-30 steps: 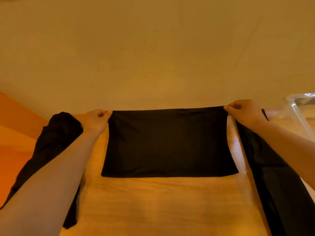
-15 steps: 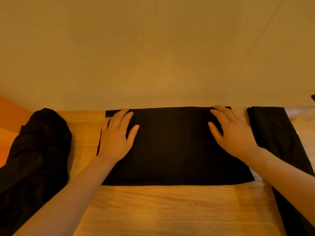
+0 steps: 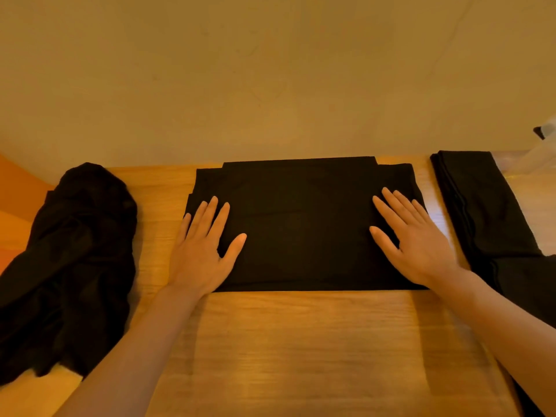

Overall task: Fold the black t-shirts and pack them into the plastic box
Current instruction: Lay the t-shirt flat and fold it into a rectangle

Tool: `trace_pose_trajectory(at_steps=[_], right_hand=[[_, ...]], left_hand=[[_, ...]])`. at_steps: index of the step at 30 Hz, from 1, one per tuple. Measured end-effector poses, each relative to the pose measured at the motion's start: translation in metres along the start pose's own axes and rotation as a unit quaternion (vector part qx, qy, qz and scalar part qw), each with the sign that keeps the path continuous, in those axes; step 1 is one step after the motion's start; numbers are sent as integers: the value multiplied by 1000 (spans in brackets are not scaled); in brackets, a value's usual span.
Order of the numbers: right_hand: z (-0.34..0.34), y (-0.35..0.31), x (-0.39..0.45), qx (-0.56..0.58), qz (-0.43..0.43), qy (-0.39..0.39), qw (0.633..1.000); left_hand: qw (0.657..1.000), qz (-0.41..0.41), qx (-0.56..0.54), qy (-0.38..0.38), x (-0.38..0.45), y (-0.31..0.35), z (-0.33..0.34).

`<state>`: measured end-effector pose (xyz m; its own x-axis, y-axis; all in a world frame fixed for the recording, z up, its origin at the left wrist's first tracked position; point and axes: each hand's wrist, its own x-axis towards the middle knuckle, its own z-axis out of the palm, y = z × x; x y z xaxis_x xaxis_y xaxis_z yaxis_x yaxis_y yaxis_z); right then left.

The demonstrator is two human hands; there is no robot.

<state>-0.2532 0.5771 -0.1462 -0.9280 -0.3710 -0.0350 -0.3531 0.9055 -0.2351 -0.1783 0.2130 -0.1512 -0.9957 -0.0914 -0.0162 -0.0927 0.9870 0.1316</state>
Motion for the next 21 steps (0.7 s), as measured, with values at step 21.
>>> trace_pose_trajectory(at_steps=[21], right_hand=[[1,-35,-165,-31,56,-51,997]], left_hand=[[1000,15,-11,-5,-170,5,2]])
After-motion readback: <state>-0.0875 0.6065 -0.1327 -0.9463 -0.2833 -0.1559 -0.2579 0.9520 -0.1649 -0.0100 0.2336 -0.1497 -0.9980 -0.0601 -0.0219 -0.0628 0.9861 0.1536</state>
